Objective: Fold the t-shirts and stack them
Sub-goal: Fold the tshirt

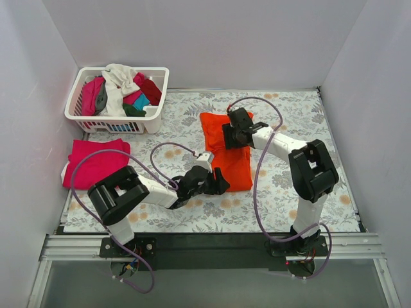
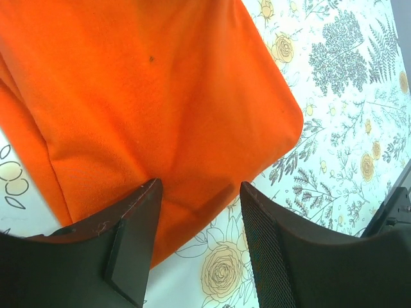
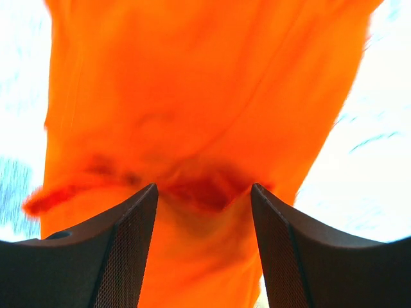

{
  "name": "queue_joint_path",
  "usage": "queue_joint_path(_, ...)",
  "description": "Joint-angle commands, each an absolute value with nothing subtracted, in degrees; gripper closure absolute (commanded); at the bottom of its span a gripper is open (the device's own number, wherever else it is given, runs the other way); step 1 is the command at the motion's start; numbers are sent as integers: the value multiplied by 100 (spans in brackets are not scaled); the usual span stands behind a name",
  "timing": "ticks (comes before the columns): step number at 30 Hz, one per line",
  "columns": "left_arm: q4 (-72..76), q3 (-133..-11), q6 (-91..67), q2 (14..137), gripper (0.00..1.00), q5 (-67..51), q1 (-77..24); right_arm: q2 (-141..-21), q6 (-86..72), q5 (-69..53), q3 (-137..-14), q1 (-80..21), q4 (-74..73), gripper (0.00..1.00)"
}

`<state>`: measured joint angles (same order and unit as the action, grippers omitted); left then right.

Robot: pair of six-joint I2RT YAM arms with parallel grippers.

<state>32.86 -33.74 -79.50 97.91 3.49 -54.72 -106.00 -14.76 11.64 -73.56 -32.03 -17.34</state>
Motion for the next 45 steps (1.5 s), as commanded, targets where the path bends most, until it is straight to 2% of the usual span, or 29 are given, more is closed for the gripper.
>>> queue_joint_path(1, 2215, -2962, -7875, 9897, 51, 483, -5563, -10863, -1406, 1994, -7936, -3112, -1766, 45)
queue_joint_path(5, 2197, -2848, -7858, 9730, 51, 545, -5564, -10794, -1371, 2066, -8139, -3059, -1995, 45)
queue_joint_path(10, 2004, -3041, -7726, 9475, 51, 615, -5564, -10083, -1362, 1715, -7604, -3059, -1986, 43)
queue_joint_path(21, 1644, -3419, -7532, 8324, 49, 615, -5563, -7788, -1986, 54, -4759, -3120, -1328, 40)
queue_joint_path(26, 1494, -3200, -7681, 7595, 48, 738, -5572, -7112, -2408, -343, -3956, -3322, -941, 41)
queue_joint_path(31, 1029, -3068, -7971, 7426, 44, 1028, -5458, -6926, -2619, -281, -3534, -3331, -800, 41)
queue_joint_path(45, 984, -2408, -8490, 7409, 44, 651, -5089, -6891, -2971, -238, -2787, -3428, -712, 44)
